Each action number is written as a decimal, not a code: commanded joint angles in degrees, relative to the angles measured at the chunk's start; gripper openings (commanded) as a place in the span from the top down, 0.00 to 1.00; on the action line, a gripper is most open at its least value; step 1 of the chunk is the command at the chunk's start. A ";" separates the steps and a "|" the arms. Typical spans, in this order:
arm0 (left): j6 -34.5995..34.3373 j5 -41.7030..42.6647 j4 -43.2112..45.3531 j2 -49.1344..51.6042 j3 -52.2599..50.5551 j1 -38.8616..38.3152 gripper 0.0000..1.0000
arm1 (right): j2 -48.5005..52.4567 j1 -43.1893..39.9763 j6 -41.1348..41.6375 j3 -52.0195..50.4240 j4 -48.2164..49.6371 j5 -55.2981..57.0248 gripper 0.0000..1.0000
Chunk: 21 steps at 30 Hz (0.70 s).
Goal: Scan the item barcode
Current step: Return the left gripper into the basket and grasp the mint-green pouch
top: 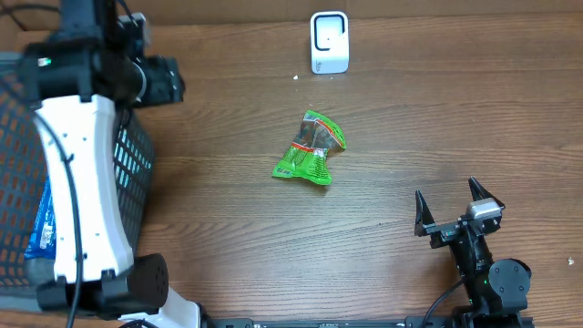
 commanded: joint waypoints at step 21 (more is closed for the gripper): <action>-9.64 -7.56 5.11 0.15 -15.39 24.20 0.19 | -0.50 -0.24 -0.04 -0.50 0.28 -0.11 0.00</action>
